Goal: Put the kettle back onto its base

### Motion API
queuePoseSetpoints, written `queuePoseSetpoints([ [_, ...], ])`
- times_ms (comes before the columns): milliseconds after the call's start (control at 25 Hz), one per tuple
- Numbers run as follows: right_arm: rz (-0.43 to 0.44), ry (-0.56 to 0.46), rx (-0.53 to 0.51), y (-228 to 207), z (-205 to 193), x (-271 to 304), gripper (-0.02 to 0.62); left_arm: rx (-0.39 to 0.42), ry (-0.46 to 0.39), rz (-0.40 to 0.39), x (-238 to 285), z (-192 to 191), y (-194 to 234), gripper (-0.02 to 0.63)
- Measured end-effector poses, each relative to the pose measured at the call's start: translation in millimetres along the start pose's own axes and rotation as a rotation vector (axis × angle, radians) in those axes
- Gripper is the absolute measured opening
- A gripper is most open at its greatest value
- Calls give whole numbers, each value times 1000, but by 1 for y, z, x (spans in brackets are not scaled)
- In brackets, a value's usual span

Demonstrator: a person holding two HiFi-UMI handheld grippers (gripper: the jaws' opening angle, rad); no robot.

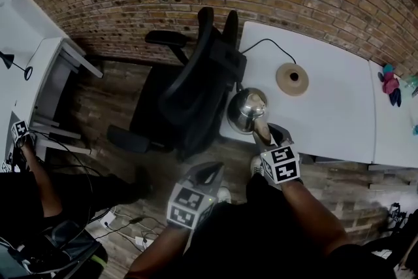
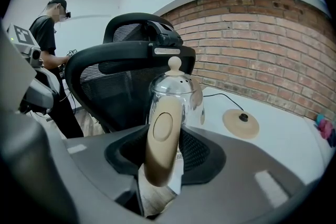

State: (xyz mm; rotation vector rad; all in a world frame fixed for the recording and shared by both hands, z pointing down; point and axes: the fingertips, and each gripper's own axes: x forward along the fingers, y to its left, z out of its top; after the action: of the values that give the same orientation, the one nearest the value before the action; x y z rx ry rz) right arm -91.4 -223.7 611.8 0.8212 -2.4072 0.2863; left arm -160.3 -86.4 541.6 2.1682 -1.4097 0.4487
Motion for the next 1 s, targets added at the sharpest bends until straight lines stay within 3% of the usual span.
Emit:
queuePoseSetpoints([
  [440,3,6,31,-16,3,0,170,3,2,-4,9,6,3,0],
  [1000,35,-104,87,-40,60,-9,168,6,-41,26,16,33,7,1],
])
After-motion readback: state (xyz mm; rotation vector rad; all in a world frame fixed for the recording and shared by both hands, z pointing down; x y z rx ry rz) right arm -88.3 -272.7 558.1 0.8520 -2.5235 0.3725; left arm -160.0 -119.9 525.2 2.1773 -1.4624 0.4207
